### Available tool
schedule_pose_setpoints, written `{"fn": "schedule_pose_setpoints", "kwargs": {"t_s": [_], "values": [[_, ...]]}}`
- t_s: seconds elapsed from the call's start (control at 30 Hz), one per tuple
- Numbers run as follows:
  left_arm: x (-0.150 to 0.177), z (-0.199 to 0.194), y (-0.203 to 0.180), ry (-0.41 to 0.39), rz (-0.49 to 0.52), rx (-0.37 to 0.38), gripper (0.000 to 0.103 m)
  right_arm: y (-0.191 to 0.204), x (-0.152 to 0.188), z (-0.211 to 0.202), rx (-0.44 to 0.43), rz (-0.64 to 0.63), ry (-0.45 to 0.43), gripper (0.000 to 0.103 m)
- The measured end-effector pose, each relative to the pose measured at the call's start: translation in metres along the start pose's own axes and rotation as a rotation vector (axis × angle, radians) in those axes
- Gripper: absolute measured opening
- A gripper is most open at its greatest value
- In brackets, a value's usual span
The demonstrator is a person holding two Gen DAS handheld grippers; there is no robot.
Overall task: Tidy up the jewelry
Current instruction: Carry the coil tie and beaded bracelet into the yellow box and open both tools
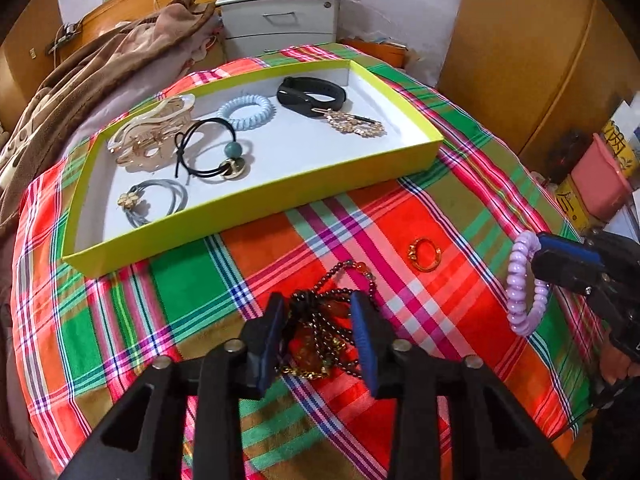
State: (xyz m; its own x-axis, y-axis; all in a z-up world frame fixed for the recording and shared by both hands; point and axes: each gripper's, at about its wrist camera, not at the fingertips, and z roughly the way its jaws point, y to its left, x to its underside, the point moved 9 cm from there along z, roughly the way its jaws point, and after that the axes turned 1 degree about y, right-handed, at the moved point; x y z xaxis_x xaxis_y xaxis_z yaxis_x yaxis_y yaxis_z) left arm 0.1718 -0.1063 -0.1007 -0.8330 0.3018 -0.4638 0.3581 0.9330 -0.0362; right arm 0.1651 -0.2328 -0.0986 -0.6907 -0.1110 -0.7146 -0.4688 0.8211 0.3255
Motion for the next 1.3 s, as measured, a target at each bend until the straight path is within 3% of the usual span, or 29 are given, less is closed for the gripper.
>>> {"fn": "schedule_pose_setpoints", "kwargs": {"t_s": [0.17,0.93,1.3], "values": [[-0.001,-0.001,-0.003,-0.004,0.009,-0.003,0.022,0.002,-0.001,0.0,-0.005,-0.003,-0.005,0.01],[-0.014,-0.053,0.006,-0.163,-0.115,0.143,0.021,0.008,-0.01,-0.017,0.031,0.004,-0.046,0.01],[-0.033,-0.087,0.031,-0.231,-0.162,0.154,0.021,0.018,-0.047,-0.026,0.062,-0.029,-0.103,0.01]]}}
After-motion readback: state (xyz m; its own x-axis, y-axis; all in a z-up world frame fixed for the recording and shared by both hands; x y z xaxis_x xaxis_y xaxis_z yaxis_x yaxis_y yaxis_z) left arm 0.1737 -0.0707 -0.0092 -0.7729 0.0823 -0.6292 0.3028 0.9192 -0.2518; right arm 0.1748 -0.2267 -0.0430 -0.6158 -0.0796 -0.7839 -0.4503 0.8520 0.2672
